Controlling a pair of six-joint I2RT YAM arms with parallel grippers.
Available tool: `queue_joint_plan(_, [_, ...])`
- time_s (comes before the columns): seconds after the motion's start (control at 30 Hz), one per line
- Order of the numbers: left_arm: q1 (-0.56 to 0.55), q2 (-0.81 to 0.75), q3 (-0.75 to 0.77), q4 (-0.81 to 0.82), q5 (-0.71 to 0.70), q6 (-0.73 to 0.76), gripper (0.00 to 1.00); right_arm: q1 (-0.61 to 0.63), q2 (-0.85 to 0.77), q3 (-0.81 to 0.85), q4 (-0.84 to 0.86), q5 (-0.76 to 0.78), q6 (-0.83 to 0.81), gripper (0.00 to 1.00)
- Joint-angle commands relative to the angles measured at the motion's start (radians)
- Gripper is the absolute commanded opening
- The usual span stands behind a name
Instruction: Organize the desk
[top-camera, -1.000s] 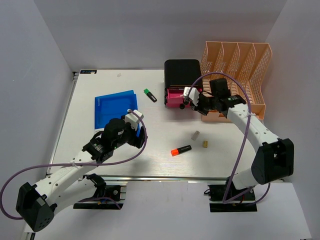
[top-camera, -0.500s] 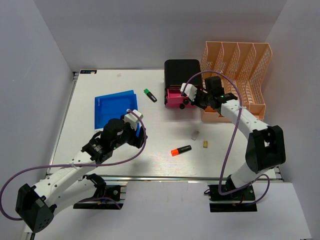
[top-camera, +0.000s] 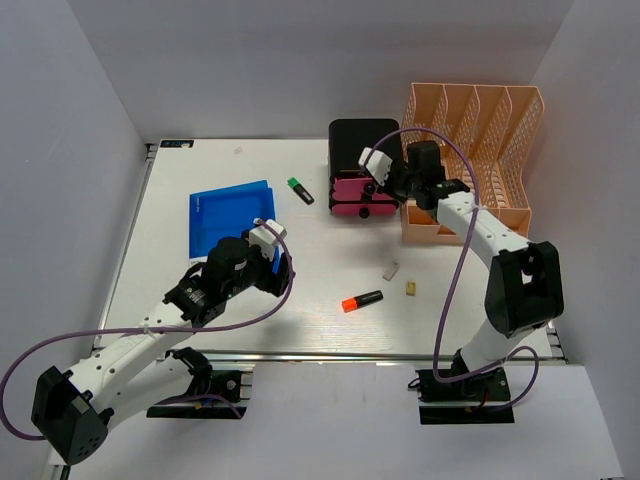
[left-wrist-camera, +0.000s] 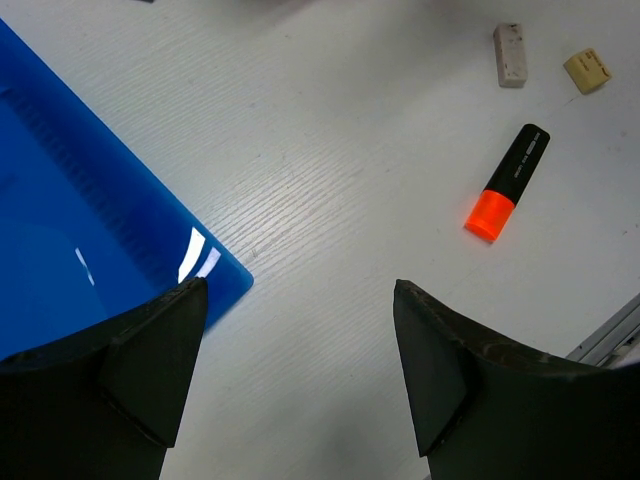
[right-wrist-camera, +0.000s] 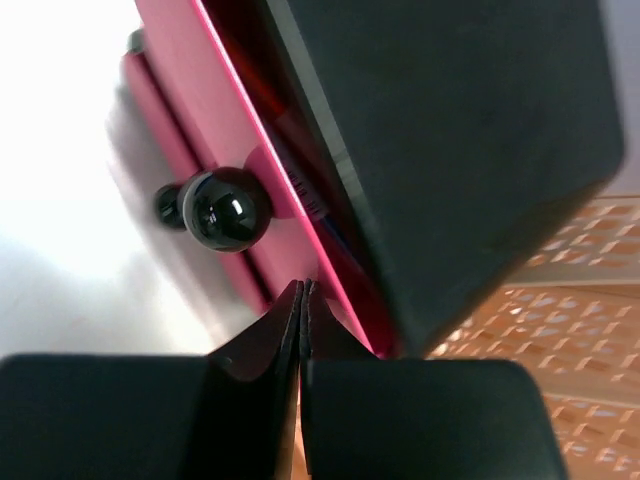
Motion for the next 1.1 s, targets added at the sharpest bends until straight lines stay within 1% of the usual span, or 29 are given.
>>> queue_joint_plan(0.0, [-0.004, 0.002, 0.002, 0.013, 0.006, 0.003, 0.84, 0.004, 0.038, 0.068, 0.087, 0.018, 0.02, 0.0])
queue_joint_plan(0.23, [-0.004, 0.005, 0.002, 0.01, -0.003, 0.003, 0.85, 0.002, 0.084, 0.097, 0.128, 0.024, 0.061, 0.0])
queue_joint_plan(0.37, [-0.004, 0.006, 0.0, 0.013, -0.003, 0.003, 0.85, 0.002, 0.063, 0.083, 0.119, 0.009, 0.074, 0.0])
queue_joint_plan(0.43, [-0.004, 0.008, 0.002, 0.012, -0.005, 0.003, 0.85, 0.001, 0.009, 0.053, 0.105, -0.013, 0.08, 0.0])
queue_joint_plan(0.5, [-0.004, 0.009, 0.002, 0.013, 0.0, 0.003, 0.85, -0.001, -0.044, -0.004, 0.091, -0.068, 0.132, 0.0])
queue_joint_plan(0.53, [-0.004, 0.008, 0.002, 0.013, 0.001, 0.003, 0.85, -0.004, -0.109, -0.025, 0.09, -0.086, 0.165, 0.0])
queue_joint_plan(0.57, [-0.004, 0.009, 0.002, 0.016, 0.004, 0.003, 0.85, -0.007, -0.143, -0.047, 0.094, -0.102, 0.252, 0.0])
queue_joint_plan(0.6, [-0.004, 0.012, 0.002, 0.016, 0.008, 0.003, 0.85, -0.007, -0.198, -0.093, 0.102, -0.109, 0.297, 0.05])
queue_joint_plan(0.63, [-0.004, 0.017, 0.002, 0.016, 0.008, 0.003, 0.84, -0.01, -0.222, -0.114, 0.103, -0.134, 0.342, 0.18])
queue_joint_plan(0.67, [-0.004, 0.022, 0.002, 0.016, 0.011, 0.003, 0.84, -0.011, -0.244, -0.137, 0.107, -0.145, 0.392, 0.42])
queue_joint_plan(0.7, [-0.004, 0.026, 0.003, 0.015, 0.012, 0.003, 0.84, -0.01, -0.273, -0.16, 0.131, -0.149, 0.502, 0.59])
queue_joint_plan(0.77, [-0.004, 0.032, 0.002, 0.012, 0.006, 0.001, 0.84, -0.01, -0.284, -0.213, 0.14, -0.169, 0.598, 0.73])
queue_joint_plan(0.8, [-0.004, 0.032, 0.002, 0.012, 0.006, 0.001, 0.84, -0.007, -0.284, -0.226, 0.163, -0.172, 0.692, 0.75])
queue_joint_plan(0.87, [-0.004, 0.031, -0.001, 0.012, -0.003, -0.002, 0.84, -0.011, -0.279, -0.259, 0.18, -0.177, 0.776, 0.77])
queue_joint_plan(0.9, [-0.004, 0.028, -0.003, 0.013, -0.003, -0.003, 0.84, -0.007, -0.27, -0.269, 0.177, -0.171, 0.863, 0.76])
queue_joint_plan(0.93, [-0.004, 0.026, -0.006, 0.015, -0.005, -0.005, 0.84, -0.004, -0.266, -0.292, 0.238, -0.145, 0.912, 0.74])
queue_joint_plan(0.97, [-0.004, 0.023, -0.007, 0.015, -0.003, -0.005, 0.84, -0.001, -0.26, -0.305, 0.252, -0.139, 0.942, 0.72])
queue_joint_plan(1.0, [-0.004, 0.025, -0.007, 0.016, -0.035, -0.006, 0.84, 0.002, -0.246, -0.311, 0.263, -0.131, 0.968, 0.69])
queue_joint_plan(1.03, [-0.004, 0.028, -0.007, 0.015, -0.035, -0.005, 0.84, -0.002, -0.24, -0.325, 0.283, -0.12, 1.023, 0.66])
queue_joint_plan(1.07, [-0.004, 0.032, -0.007, 0.016, -0.035, -0.005, 0.84, -0.002, -0.224, -0.329, 0.292, -0.116, 1.04, 0.66])
